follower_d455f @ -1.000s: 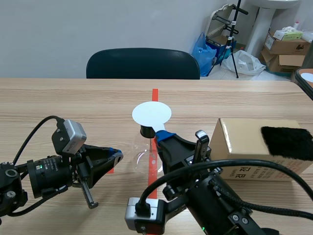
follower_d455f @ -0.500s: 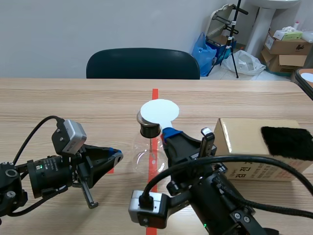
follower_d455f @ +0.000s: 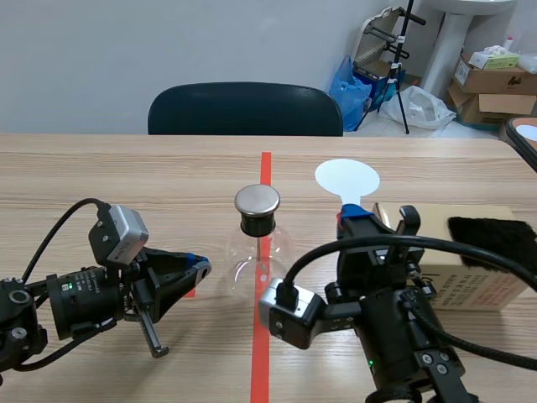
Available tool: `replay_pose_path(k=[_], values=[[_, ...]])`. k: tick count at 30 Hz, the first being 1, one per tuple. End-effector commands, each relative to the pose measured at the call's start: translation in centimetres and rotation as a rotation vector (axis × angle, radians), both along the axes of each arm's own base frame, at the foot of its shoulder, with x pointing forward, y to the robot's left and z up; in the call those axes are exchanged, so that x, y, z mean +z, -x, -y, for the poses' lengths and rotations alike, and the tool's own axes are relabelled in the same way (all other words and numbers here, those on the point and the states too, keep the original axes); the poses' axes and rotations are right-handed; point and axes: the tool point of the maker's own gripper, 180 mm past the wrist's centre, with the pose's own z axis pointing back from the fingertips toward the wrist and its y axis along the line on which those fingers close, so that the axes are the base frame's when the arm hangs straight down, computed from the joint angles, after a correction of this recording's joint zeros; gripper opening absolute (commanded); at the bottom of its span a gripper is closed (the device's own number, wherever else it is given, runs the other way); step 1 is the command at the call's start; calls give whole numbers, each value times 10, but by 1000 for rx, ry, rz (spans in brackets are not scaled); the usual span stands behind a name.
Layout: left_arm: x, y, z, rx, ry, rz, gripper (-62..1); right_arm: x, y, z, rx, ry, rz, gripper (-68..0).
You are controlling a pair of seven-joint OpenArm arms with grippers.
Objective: Do the electroscope experiment
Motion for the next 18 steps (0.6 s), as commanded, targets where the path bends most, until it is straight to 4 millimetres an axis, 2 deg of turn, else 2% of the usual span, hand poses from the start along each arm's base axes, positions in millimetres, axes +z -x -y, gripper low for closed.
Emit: replay_pose_path(k=[1, 8, 18], values=[[12, -3, 6, -5, 39, 28, -577, 17, -7, 8, -37, -14, 54, -658], [12, -3, 6, -5, 39, 28, -577, 17, -10, 31, -162, -23, 54, -658], [12, -3, 6, -5, 38, 28, -577, 17, -10, 34, -179, -24, 54, -658]])
